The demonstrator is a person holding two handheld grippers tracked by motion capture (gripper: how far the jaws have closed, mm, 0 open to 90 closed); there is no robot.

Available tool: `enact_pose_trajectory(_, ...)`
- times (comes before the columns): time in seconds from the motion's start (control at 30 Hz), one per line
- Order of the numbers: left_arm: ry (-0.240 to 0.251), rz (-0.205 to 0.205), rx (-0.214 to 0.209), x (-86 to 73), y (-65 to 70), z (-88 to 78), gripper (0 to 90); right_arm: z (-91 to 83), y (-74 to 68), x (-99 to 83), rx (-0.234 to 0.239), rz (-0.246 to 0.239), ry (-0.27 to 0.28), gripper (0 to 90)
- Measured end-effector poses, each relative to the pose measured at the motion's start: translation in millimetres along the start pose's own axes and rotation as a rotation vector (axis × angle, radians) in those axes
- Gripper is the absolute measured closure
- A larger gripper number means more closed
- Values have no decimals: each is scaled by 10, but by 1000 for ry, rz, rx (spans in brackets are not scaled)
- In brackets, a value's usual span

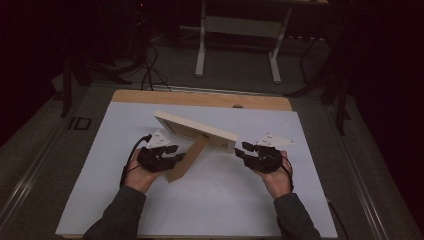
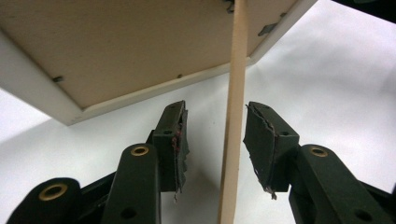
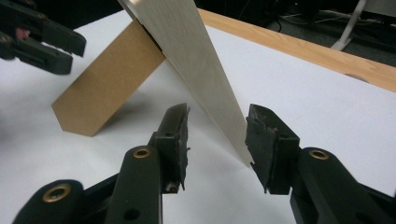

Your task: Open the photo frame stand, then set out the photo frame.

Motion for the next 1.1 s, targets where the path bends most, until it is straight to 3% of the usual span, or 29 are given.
enact_pose_trajectory(0.3, 16, -50, 16, -5, -104, -78, 603, 13, 115, -67, -18, 34, -29, 594)
enact_pose_trajectory(0.63, 21, -96, 6, 47, -157, -89, 599, 9, 231, -96, -41, 53, -31, 620)
enact_pose_trajectory(0.83, 31, -124, 1, 73, -179, -67, 614, 53, 256, -79, -40, 58, -26, 620)
enact_pose_trajectory(1.1, 44, -161, 33, 120, -196, -22, 681, 154, 234, -29, -49, 47, -33, 636)
Point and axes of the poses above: each handheld gripper's, and its own axes: z roughly forward along the jaws, x roughly out of its top, y roughly to its right, the point moved 2 cm from there along z, roughly forward along the jaws, and after that the axes turned 6 degrees about -y, right-handed, at the moved point
